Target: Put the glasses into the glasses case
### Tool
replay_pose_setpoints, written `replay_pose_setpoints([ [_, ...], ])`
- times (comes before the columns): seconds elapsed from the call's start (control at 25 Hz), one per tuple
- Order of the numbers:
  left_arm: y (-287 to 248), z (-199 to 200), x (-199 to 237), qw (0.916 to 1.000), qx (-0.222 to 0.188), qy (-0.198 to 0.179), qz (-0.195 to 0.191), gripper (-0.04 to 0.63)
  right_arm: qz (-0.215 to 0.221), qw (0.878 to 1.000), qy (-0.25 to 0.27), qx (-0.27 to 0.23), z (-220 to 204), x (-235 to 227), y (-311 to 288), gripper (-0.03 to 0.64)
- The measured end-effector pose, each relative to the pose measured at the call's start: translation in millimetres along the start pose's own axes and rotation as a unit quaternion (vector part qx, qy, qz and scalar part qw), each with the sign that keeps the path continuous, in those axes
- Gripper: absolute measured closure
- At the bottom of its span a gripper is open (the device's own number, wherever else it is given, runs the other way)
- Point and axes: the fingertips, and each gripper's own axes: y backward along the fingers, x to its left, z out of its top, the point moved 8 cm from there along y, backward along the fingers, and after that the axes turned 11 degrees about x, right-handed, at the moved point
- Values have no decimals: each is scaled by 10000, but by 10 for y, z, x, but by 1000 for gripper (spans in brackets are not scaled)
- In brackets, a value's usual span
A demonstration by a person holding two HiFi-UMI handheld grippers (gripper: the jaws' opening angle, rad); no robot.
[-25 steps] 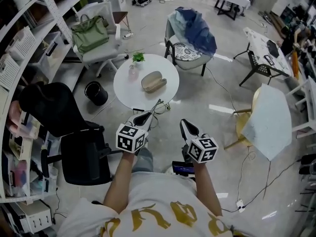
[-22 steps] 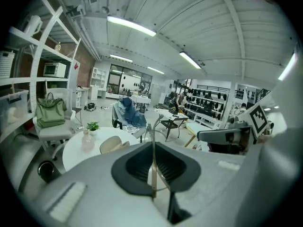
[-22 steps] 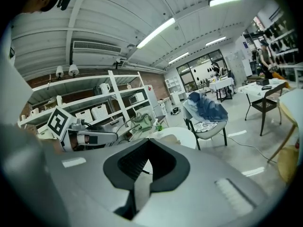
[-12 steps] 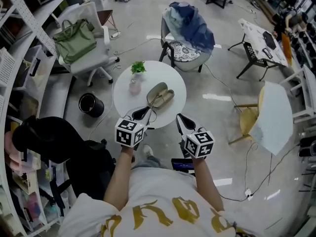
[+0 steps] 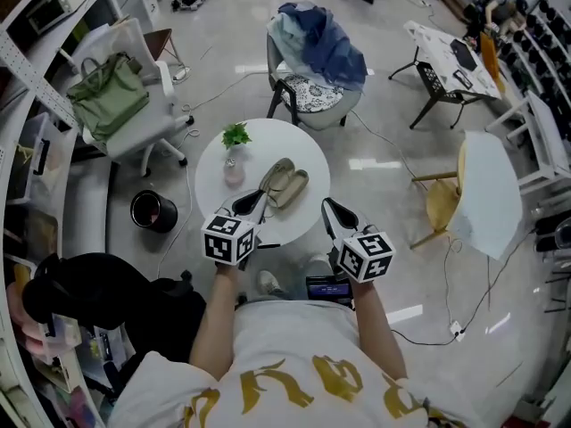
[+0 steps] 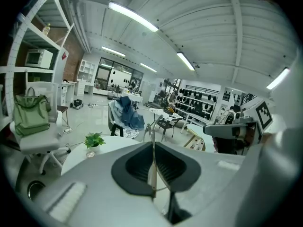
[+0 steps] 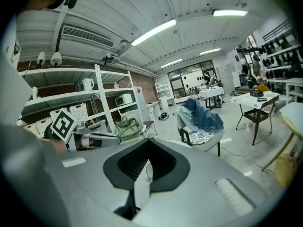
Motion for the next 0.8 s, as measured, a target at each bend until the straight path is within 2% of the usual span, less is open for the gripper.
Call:
replay_pose_setpoints([
  [0.48, -407, 252, 116, 9990, 346, -291, -38, 577, -84, 9997, -210, -44, 85, -371, -222, 591],
  [0.8, -743, 162, 231, 9973, 706, -173, -76, 577, -37, 9991, -305, 296, 47, -604, -490, 590],
])
